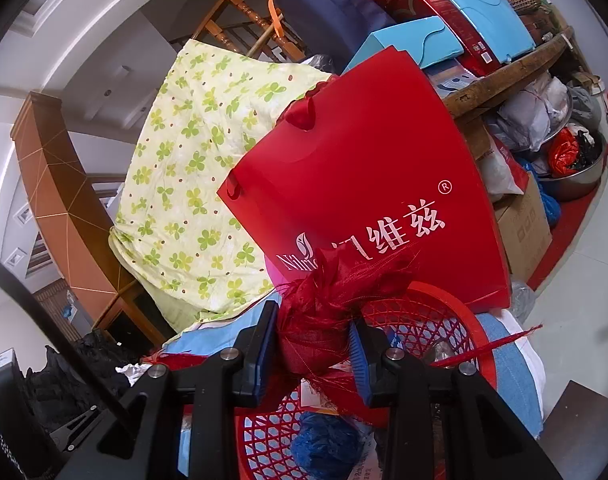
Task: Collect trash
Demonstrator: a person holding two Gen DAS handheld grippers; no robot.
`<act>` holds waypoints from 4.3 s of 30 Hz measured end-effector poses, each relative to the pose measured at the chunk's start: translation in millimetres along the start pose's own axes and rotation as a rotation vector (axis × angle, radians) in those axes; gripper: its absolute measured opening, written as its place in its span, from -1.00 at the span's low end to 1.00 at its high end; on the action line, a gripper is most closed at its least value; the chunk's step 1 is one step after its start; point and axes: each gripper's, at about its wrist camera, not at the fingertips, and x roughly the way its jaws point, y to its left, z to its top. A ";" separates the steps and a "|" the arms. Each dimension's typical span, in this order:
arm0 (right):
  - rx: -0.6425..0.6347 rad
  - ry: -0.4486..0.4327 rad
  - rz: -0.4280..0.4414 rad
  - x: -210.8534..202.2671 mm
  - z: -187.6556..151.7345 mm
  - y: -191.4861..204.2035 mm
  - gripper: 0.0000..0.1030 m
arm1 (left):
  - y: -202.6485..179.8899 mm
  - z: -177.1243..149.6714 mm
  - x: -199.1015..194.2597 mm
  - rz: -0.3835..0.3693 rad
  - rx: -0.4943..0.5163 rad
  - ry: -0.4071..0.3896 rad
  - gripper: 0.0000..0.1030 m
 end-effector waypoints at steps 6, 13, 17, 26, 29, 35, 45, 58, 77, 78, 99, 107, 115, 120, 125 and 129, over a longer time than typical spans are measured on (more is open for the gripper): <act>0.001 0.000 -0.003 -0.7 -0.5 -0.5 -0.29 | -0.4 0.0 0.4 -0.007 0.006 0.002 -0.36; 0.005 0.005 -0.002 0.7 -1.6 -1.4 -0.29 | -4.5 0.1 2.9 -0.013 0.010 0.008 -0.36; 0.009 0.007 -0.002 1.4 -1.7 -2.7 -0.29 | -5.5 0.5 3.8 -0.017 0.014 0.011 -0.36; 0.029 0.010 -0.001 1.4 -2.0 -5.4 -0.29 | -10.5 1.6 4.5 -0.025 0.025 0.010 -0.36; 0.033 0.010 -0.001 1.1 -1.7 -6.2 -0.29 | -11.2 1.5 4.3 -0.029 0.025 0.011 -0.36; 0.043 0.011 0.001 -0.1 -1.1 -8.4 -0.29 | -11.5 -0.3 5.2 -0.035 0.027 0.015 -0.36; 0.046 0.014 0.000 0.0 -0.9 -9.1 -0.29 | -15.3 -3.0 8.3 -0.043 0.025 0.023 -0.36; 0.047 0.016 0.000 0.5 -0.9 -9.6 -0.29 | -20.4 -6.8 13.5 -0.049 0.026 0.034 -0.35; 0.094 0.050 -0.001 10.4 -1.8 -14.9 -0.28 | -14.0 -10.5 33.8 -0.163 -0.059 0.061 -0.29; 0.103 0.054 -0.001 11.7 -1.9 -15.4 -0.28 | -13.8 -10.4 35.0 -0.174 -0.066 0.060 -0.28; 0.179 -0.017 0.000 8.2 0.6 -17.7 0.30 | 11.5 -23.3 33.1 -0.318 -0.118 0.029 0.40; 0.043 -0.056 0.008 12.0 -7.2 22.5 0.30 | 51.4 -37.9 28.2 -0.205 -0.133 0.024 0.49; -0.114 -0.046 0.069 26.3 -28.1 80.7 0.30 | 94.3 -57.0 27.8 -0.072 -0.144 0.038 0.55; -0.216 -0.026 0.106 36.9 -47.7 117.2 0.30 | 121.1 -69.3 29.3 -0.001 -0.165 0.051 0.59; -0.303 -0.004 0.136 44.8 -69.1 147.6 0.30 | 152.3 -82.4 28.1 0.084 -0.206 0.065 0.63; -0.352 0.007 0.127 48.9 -83.2 164.0 0.30 | 167.8 -85.8 22.2 0.127 -0.222 0.081 0.64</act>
